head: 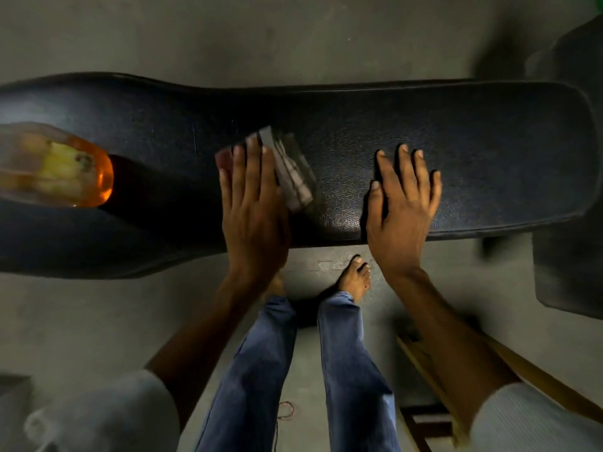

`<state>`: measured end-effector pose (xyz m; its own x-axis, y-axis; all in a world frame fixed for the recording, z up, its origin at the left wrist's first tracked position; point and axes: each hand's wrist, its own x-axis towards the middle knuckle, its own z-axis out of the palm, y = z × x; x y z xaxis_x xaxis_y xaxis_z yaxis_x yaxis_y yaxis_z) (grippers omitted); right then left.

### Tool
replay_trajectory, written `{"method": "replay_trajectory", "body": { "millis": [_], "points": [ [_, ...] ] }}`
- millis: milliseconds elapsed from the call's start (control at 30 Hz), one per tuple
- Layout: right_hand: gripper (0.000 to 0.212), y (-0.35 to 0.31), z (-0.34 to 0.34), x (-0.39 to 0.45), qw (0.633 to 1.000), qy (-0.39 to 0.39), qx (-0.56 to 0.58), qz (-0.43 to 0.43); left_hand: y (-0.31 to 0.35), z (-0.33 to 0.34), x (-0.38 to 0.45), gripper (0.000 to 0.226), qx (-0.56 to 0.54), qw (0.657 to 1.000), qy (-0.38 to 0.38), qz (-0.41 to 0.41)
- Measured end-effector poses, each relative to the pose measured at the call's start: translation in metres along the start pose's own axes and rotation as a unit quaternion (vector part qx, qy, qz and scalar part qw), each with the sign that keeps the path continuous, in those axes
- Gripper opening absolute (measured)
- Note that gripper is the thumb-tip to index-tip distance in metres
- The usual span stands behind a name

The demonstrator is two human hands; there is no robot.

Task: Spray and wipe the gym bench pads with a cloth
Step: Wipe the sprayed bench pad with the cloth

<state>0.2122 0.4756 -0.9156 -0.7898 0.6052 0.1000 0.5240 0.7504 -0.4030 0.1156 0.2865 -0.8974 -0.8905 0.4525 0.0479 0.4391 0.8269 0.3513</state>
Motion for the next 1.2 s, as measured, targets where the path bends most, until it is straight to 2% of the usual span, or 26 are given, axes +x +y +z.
{"method": "replay_trajectory", "body": {
  "millis": [100, 200, 300, 467, 600, 667, 767, 833, 867, 933, 1000, 1067, 1200],
  "points": [
    [0.048, 0.0, 0.0, 0.0, 1.0, 0.004, 0.006, 0.0, 0.024, 0.009, 0.019, 0.068, -0.022, 0.999, -0.002, -0.034],
    [0.048, -0.001, -0.002, 0.0, 1.0, -0.001, 0.011, 0.001, 0.041, 0.014, -0.013, 0.068, -0.014, 0.999, -0.037, 0.025],
    [0.048, -0.002, -0.003, 0.0, 1.0, -0.005, 0.015, 0.005, 0.026, 0.006, -0.043, 0.074, 0.016, 0.996, -0.053, 0.066],
    [0.048, -0.001, 0.001, 0.0, 1.0, 0.009, 0.0, 0.001, -0.017, -0.009, 0.001, 0.061, 0.026, 1.0, 0.002, -0.015],
    [0.047, -0.001, 0.003, 0.0, 1.0, 0.01, 0.006, 0.004, -0.005, 0.0, 0.053, 0.064, 0.0, 0.999, 0.003, -0.038],
    [0.046, -0.003, 0.0, 0.001, 0.999, 0.01, 0.04, 0.02, 0.017, 0.005, 0.056, 0.067, -0.021, 0.999, -0.02, -0.015],
    [0.044, -0.019, -0.009, 0.005, 0.993, 0.026, 0.104, 0.038, 0.044, 0.01, 0.036, 0.065, -0.062, 0.991, -0.078, 0.088],
    [0.045, -0.037, -0.013, 0.013, 0.993, 0.037, 0.109, 0.0, 0.042, 0.009, 0.024, 0.059, -0.101, 0.982, -0.083, 0.133],
    [0.045, -0.047, -0.011, 0.018, 0.994, 0.031, 0.097, -0.028, 0.035, 0.007, 0.024, 0.056, -0.12, 0.983, -0.06, 0.127],
    [0.049, -0.066, -0.001, 0.026, 0.995, -0.001, 0.058, -0.081, 0.016, 0.0, 0.029, 0.053, -0.131, 0.989, -0.006, 0.068],
    [0.054, -0.082, 0.014, 0.028, 0.992, -0.04, 0.006, -0.117, -0.005, -0.006, 0.037, 0.052, -0.117, 0.993, 0.015, 0.019],
    [0.058, -0.09, 0.024, 0.028, 0.989, -0.06, -0.036, -0.13, -0.016, -0.007, 0.043, 0.052, -0.098, 0.995, 0.003, 0.015],
    [0.058, -0.076, 0.023, 0.043, 0.984, -0.066, -0.047, -0.161, -0.005, 0.001, 0.048, 0.052, -0.071, 0.996, -0.026, 0.055]
  ]
}}
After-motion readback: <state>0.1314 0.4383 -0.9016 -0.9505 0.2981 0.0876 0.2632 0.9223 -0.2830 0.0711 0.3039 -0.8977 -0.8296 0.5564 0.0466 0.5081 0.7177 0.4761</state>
